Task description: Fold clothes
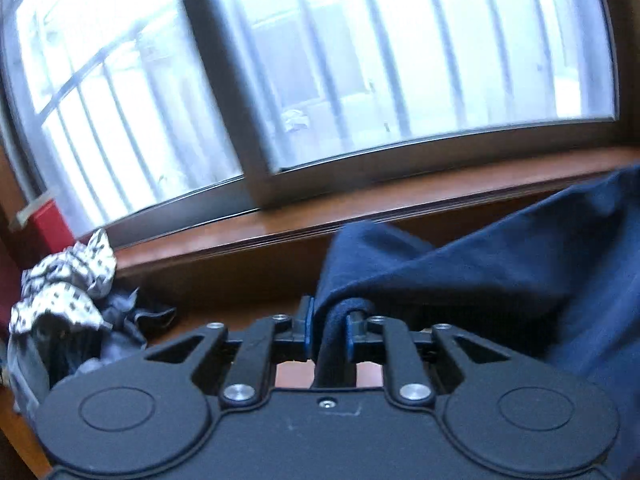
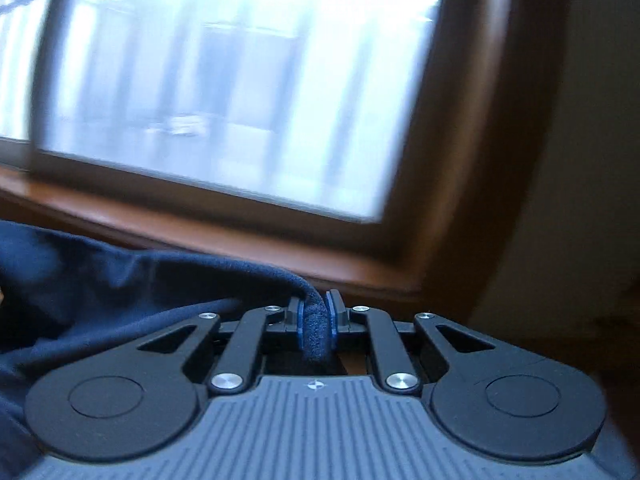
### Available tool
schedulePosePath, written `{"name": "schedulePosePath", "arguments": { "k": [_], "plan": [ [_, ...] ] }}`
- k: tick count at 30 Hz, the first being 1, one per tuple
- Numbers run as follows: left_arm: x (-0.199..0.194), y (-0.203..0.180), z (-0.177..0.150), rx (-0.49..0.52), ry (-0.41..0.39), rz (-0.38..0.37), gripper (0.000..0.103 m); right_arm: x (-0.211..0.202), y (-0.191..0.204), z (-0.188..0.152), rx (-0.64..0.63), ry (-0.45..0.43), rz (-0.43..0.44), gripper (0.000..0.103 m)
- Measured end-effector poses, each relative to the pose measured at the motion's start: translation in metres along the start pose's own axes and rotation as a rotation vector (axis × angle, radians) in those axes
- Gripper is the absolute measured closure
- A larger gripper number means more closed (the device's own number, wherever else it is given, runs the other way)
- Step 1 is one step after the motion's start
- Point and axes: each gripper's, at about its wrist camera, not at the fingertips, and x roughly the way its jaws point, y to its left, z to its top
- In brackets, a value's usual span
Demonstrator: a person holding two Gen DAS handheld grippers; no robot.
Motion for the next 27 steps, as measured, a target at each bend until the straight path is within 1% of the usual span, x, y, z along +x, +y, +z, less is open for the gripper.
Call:
{"name": "schedulePosePath", "arguments": {
  "k": [1,2,3,4,5,6,7,8,11,13,15,17,19,22,25,27],
  "plan": [
    [0.007,-0.014,0.001,0.039,0.012,0.008,0.057,0.006,-0.012,0.001,-0.011,-0.008,-0.043,0.091],
    [0.014,-0.029,0.002,0.077,0.023,0.019,0.035,0.017,-0.021,-0.002,-0.038,-0.005,-0.086,0.087],
    [0.019,-0.041,0.001,0.112,0.033,0.026,0.029,0.029,-0.029,-0.005,-0.069,-0.001,-0.128,0.066],
    [0.024,-0.053,0.000,0.145,0.042,0.032,0.025,0.046,-0.034,-0.010,-0.103,0.029,-0.168,0.055],
    [0.025,-0.062,-0.002,0.168,0.045,0.028,0.025,0.059,-0.037,-0.014,-0.121,0.079,-0.191,0.032],
    [0.025,-0.071,-0.005,0.190,0.048,0.021,0.025,0.071,-0.040,-0.016,-0.136,0.131,-0.209,0.032],
    [0.025,-0.079,-0.007,0.212,0.051,0.015,0.022,0.074,-0.041,-0.019,-0.134,0.164,-0.203,0.032],
    [0.023,-0.084,-0.010,0.222,0.053,0.002,0.019,0.069,-0.038,-0.023,-0.124,0.167,-0.167,0.031],
    [0.021,-0.086,-0.022,0.230,0.089,-0.022,0.018,0.047,-0.022,-0.035,-0.098,0.169,-0.039,0.026],
    [0.019,-0.086,-0.030,0.228,0.117,-0.027,0.018,0.028,-0.003,-0.043,-0.089,0.193,0.092,0.026],
    [0.012,-0.083,-0.037,0.211,0.143,-0.049,0.018,0.008,0.015,-0.052,-0.085,0.205,0.209,0.026],
    [0.003,-0.076,-0.044,0.188,0.165,-0.095,0.018,-0.014,0.033,-0.059,-0.084,0.213,0.317,0.026],
    [-0.010,-0.074,-0.051,0.160,0.190,-0.121,0.018,-0.026,0.048,-0.067,-0.104,0.232,0.380,0.026],
    [-0.027,-0.070,-0.064,0.119,0.228,-0.168,0.017,-0.045,0.055,-0.081,-0.156,0.271,0.315,0.026],
    [-0.042,-0.073,-0.076,0.131,0.236,-0.223,0.017,-0.047,0.034,-0.092,-0.085,0.340,0.210,0.026],
    [-0.046,-0.082,-0.081,0.157,0.227,-0.270,0.017,-0.046,0.016,-0.101,0.007,0.390,0.154,0.023]
  ]
}}
